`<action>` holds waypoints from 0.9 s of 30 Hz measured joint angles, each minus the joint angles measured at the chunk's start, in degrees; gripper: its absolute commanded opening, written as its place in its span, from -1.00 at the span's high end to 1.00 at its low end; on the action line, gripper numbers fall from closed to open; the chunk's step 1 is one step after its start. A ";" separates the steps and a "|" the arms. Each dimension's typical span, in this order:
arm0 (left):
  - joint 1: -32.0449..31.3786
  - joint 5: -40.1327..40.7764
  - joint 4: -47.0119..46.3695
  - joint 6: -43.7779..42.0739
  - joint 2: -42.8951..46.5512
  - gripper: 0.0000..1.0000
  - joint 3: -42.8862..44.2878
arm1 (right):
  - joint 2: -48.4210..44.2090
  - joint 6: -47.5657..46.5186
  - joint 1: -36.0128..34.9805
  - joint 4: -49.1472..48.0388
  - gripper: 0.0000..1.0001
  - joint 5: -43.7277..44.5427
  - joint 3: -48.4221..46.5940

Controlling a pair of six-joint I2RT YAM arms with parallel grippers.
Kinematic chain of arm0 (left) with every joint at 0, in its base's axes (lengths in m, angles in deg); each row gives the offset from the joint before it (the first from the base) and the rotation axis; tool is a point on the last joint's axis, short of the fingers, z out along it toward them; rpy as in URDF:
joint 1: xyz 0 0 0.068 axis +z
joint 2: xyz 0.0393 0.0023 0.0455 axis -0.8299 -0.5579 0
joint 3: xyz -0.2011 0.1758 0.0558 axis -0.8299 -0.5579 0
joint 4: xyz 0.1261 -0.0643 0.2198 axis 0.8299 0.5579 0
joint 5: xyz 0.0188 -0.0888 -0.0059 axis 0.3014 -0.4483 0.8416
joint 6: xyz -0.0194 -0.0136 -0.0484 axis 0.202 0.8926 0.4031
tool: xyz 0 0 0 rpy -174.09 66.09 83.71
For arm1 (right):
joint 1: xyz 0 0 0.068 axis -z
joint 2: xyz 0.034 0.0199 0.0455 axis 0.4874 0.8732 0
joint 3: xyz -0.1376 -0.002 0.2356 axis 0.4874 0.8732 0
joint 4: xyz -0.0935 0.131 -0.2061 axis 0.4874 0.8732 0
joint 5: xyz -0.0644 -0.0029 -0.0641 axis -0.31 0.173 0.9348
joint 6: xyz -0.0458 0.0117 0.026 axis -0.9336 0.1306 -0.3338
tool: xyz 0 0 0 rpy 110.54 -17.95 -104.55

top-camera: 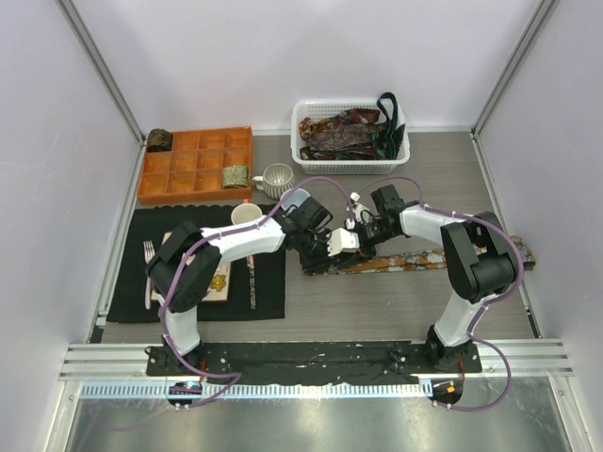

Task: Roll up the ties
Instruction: Roll the tie at the center of the board.

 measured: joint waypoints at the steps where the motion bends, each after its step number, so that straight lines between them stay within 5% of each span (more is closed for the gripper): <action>1: 0.00 0.00 -0.02 0.00 -0.02 0.18 0.00 | -0.33 -0.02 0.20 0.09 0.19 -0.68 0.00; 9: 0.00 0.00 -0.02 0.02 -0.85 0.17 0.02 | -0.70 0.42 0.35 -0.61 0.07 -4.70 0.31; 18: 0.00 -0.02 0.07 0.07 -2.93 0.17 0.81 | 2.43 1.09 0.35 -4.20 0.16 -5.07 0.33; 27: 0.00 -0.04 0.17 0.07 -3.78 0.07 1.70 | 3.13 0.39 0.42 -4.55 0.99 -5.11 0.33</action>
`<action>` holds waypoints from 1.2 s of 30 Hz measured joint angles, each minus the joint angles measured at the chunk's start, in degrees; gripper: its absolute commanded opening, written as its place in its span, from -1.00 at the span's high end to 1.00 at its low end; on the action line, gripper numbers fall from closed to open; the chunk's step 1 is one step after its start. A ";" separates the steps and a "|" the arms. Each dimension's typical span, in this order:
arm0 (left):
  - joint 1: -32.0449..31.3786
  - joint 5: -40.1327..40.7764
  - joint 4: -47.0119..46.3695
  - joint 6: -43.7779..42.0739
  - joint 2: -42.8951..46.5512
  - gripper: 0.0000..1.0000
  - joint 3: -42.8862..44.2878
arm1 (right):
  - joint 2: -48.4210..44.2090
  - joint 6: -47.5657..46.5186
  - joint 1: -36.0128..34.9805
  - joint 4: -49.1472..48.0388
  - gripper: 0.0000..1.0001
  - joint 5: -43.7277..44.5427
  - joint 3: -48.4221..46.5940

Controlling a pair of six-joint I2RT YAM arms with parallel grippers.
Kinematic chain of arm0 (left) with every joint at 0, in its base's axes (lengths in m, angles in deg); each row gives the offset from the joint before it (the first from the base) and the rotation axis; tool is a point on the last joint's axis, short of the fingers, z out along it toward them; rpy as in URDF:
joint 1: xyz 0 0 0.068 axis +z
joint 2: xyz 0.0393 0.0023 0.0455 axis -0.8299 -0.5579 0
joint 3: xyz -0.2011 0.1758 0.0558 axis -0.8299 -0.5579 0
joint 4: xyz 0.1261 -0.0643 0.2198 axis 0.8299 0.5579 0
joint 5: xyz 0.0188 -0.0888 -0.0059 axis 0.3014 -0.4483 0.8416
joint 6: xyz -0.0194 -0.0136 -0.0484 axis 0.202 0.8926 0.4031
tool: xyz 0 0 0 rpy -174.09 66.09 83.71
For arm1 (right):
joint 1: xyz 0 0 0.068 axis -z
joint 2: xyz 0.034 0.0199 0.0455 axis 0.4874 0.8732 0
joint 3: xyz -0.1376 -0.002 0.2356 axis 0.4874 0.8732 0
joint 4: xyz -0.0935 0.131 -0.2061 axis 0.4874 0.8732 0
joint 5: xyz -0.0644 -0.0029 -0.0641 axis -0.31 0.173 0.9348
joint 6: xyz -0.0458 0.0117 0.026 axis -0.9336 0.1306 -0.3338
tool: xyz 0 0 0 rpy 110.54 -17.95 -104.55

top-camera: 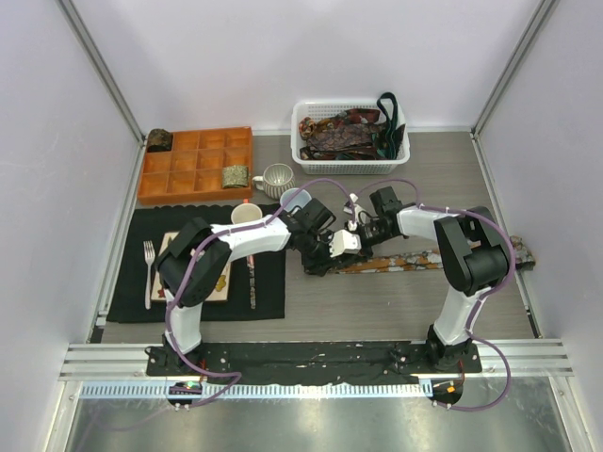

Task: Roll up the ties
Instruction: Roll the tie at the center of the board.

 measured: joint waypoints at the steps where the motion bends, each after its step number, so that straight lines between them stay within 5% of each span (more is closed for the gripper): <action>1: 0.00 0.00 0.02 0.00 0.00 0.06 0.00 | 0.00 -0.44 0.07 0.20 0.98 0.13 0.00; 18: 2.56 0.04 -0.31 -0.52 6.29 -0.27 -5.03 | 2.49 -3.78 2.73 2.91 0.99 4.17 0.00; 36: 3.32 -3.30 -0.83 -2.84 5.31 0.21 -3.37 | 5.68 -3.63 3.02 5.60 0.99 4.81 -1.90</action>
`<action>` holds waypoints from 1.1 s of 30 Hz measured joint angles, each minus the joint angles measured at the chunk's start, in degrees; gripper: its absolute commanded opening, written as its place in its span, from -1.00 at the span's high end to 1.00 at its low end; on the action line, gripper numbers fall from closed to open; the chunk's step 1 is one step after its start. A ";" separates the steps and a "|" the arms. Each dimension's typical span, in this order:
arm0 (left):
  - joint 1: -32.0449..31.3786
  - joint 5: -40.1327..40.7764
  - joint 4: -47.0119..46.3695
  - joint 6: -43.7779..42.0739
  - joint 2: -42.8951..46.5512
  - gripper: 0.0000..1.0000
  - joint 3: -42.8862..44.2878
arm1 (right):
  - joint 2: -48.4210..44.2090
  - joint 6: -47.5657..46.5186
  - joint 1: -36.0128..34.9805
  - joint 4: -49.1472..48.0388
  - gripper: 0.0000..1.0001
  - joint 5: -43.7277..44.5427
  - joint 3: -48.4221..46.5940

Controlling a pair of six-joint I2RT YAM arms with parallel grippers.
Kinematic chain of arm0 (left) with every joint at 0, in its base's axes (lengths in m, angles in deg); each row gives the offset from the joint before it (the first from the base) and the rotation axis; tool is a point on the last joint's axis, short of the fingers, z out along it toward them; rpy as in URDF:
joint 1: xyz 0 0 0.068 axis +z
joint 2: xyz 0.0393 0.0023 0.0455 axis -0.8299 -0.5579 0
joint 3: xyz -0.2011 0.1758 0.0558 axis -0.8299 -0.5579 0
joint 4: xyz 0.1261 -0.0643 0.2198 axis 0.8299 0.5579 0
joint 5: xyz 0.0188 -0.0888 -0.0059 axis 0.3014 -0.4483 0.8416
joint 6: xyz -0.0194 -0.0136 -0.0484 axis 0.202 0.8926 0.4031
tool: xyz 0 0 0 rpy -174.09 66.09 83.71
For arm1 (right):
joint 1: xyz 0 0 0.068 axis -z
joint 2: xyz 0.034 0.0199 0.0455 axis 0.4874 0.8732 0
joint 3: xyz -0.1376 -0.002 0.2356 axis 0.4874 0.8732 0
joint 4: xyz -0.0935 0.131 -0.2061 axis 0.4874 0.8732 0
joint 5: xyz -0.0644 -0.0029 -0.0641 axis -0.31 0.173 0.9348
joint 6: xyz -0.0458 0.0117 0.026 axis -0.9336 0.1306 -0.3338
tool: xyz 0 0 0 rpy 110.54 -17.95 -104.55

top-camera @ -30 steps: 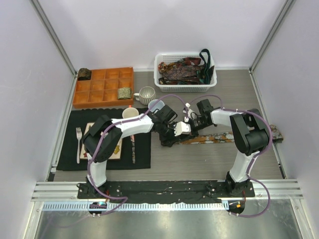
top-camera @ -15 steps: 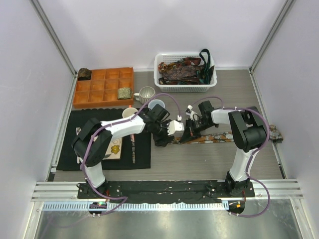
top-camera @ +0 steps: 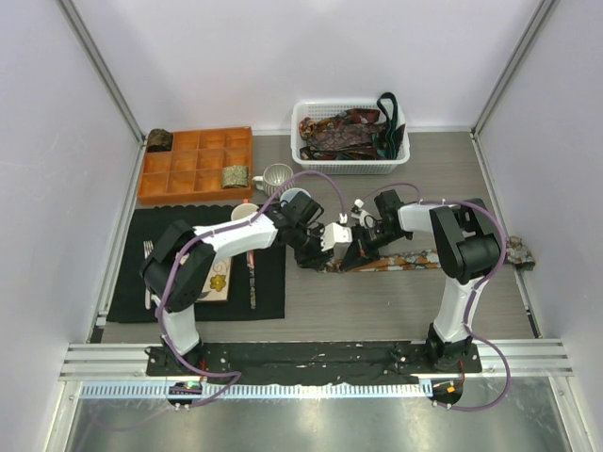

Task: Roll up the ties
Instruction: Roll the tie at the center of the board.

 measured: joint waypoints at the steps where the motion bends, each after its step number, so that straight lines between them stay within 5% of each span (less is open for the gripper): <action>1: -0.07 -0.42 -0.07 0.11 -0.15 0.23 0.39 | 0.07 0.02 0.04 0.04 0.99 -0.09 -0.02; 20: -3.61 -2.34 -2.69 6.14 -9.81 0.34 9.57 | 0.70 0.28 0.50 0.50 0.98 -0.79 -0.61; 33: -3.80 -0.83 1.07 3.65 -10.03 0.40 9.97 | -3.63 -1.11 5.01 4.94 0.26 -2.89 -0.81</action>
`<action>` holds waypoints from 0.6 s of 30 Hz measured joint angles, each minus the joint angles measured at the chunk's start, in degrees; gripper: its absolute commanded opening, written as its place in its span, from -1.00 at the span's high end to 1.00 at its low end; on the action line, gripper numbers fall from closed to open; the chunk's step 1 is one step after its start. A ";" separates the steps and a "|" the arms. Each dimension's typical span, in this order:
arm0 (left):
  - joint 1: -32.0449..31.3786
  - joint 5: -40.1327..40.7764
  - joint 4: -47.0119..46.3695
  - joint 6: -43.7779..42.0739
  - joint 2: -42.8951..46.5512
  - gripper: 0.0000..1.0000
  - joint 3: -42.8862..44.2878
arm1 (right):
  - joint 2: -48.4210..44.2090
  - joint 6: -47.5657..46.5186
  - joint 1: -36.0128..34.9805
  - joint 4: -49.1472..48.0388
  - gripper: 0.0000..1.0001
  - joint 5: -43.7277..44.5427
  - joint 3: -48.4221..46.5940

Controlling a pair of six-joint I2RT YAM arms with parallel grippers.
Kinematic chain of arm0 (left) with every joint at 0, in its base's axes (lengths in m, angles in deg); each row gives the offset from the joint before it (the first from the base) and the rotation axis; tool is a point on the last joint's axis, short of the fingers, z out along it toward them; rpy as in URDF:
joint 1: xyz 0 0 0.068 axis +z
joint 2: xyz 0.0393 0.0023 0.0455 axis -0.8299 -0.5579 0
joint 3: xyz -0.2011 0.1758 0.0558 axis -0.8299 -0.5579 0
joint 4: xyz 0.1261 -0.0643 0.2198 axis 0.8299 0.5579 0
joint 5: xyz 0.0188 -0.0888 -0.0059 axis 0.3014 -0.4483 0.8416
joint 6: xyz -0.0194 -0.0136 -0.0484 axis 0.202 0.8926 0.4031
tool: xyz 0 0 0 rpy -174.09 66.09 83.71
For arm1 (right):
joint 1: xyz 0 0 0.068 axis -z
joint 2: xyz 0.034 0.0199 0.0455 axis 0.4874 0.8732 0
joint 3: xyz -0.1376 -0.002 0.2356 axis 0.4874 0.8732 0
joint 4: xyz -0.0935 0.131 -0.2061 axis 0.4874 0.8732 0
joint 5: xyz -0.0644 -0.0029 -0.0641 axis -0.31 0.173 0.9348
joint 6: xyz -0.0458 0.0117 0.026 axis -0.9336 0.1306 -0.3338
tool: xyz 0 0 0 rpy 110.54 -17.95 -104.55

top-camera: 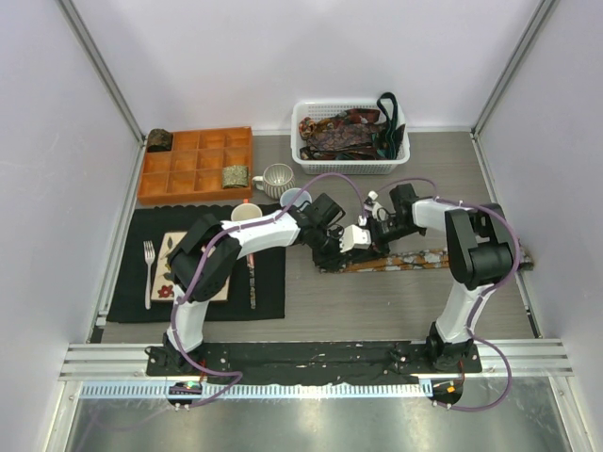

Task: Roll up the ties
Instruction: Roll the tie at the center of the board.

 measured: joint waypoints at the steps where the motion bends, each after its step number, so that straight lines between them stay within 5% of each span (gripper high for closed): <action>1: 0.00 0.02 0.13 -0.22 0.00 0.39 0.04 | -0.59 -0.26 0.55 0.52 0.21 -0.61 -0.02; 14: -0.04 0.15 0.90 -0.52 -0.57 0.39 0.83 | -0.72 2.78 -0.20 -3.04 0.23 -5.18 2.23; 18: -0.13 0.22 0.92 -0.52 -0.57 0.38 0.83 | 0.48 4.55 -1.20 -5.31 0.43 -5.55 2.25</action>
